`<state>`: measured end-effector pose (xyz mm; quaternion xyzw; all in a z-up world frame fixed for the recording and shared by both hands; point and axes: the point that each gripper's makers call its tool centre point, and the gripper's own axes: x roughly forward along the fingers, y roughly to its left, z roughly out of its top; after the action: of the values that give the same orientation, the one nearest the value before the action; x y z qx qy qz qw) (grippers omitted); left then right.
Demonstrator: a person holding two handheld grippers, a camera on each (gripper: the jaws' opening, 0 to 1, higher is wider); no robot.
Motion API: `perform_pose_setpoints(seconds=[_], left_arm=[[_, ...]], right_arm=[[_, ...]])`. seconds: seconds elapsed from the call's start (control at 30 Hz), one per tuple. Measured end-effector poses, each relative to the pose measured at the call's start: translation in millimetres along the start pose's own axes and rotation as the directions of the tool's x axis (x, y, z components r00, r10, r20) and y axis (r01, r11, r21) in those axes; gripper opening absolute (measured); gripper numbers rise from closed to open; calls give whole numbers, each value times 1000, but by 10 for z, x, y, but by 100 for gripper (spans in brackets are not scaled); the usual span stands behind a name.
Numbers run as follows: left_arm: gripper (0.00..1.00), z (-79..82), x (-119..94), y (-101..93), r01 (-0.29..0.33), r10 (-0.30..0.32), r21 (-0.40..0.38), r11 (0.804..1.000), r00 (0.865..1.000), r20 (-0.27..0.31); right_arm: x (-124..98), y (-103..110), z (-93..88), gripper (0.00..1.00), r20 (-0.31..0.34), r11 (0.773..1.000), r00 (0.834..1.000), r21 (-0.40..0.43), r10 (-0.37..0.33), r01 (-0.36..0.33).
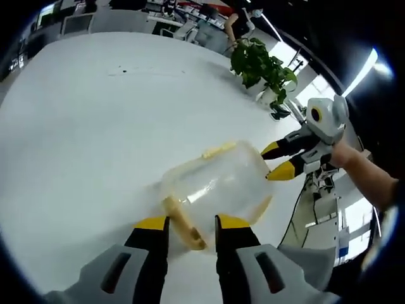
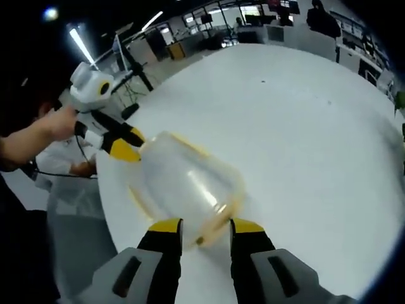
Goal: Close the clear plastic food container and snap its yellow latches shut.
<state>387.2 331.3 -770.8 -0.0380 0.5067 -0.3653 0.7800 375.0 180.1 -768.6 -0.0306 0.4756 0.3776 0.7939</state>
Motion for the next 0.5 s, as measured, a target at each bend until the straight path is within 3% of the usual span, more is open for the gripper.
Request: perform_pose_setpoints(seconds=[0.1,0.4,0.43,0.5], left_arm=[[26,-16,4,0,-2,2,-63,998,1000,-5],[24,-19,13,-9,20,-19,-86,996,1000,13],[22,-23,16,-43,48,-47,-75,996,999,12],[21,-8,31,-21,14,-14,-90,996,1000,4]], right_arm=[[1,10,-7,27,-10,1000,1000,21,-6,6],[24,16,3,25,-49,1000,999,27,3,-2],[25,22,9,25,-46,1000,999,21,7,-6],[39,12,-40,24,-58,1000,998,27,15,-14]])
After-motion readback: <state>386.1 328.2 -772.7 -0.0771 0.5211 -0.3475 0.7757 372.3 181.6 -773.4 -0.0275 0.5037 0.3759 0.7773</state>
